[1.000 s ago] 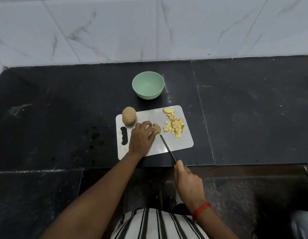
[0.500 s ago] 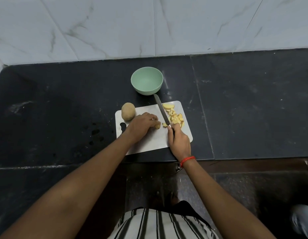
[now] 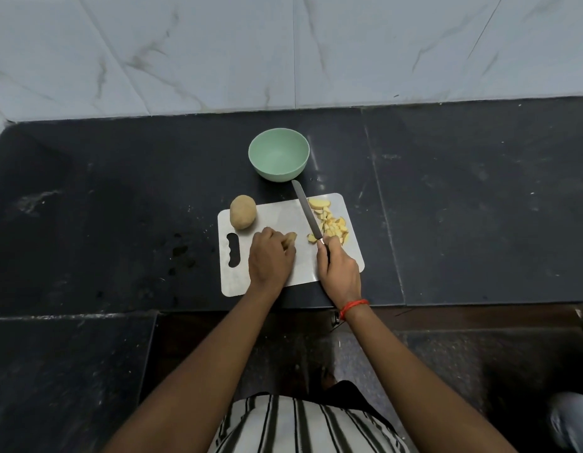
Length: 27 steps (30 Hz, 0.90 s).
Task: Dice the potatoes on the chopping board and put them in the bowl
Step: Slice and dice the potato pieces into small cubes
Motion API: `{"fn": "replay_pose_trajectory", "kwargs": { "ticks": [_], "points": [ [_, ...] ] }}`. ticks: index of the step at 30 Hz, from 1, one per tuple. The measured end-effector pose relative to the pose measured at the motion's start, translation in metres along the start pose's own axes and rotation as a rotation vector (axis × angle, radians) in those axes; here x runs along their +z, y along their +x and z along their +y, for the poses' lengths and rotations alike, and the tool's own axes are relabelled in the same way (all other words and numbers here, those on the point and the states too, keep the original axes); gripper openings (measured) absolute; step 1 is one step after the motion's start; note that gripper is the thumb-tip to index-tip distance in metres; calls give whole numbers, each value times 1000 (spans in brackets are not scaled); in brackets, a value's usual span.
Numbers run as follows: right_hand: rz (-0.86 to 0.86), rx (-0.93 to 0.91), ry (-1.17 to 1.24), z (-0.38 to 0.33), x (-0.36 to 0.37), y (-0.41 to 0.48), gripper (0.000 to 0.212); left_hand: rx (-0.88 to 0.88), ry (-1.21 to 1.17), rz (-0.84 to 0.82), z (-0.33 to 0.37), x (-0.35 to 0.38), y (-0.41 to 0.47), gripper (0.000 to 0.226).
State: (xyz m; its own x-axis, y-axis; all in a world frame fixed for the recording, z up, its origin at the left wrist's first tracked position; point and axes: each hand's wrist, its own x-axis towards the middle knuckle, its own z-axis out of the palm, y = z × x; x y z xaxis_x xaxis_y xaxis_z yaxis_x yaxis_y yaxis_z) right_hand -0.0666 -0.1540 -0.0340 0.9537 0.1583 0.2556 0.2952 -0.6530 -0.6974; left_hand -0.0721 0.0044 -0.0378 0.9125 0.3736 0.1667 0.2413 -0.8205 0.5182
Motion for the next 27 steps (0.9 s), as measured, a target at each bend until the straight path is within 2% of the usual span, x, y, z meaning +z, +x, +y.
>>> {"fn": "replay_pose_trajectory", "kwargs": {
  "ticks": [5, 8, 13, 18, 27],
  "points": [
    [-18, -7, -63, -3, 2, 3, 15, 17, -61, -11, -7, -3, 0, 27],
    [-75, -8, -104, -9, 4, 2, 21, 113, -102, -30, -12, -4, 0, 32],
    [-144, 17, -166, -15, 9, -6, 24, 180, -170, 22, -17, -2, -1, 24],
    [-201, 38, -285, -13, 15, -2, 25, 228, -200, -18, -23, -4, 3, 24],
    [-218, 11, -305, -13, 16, 0, 23, 182, -213, 24, -18, 3, -4, 22]
  ]
}}
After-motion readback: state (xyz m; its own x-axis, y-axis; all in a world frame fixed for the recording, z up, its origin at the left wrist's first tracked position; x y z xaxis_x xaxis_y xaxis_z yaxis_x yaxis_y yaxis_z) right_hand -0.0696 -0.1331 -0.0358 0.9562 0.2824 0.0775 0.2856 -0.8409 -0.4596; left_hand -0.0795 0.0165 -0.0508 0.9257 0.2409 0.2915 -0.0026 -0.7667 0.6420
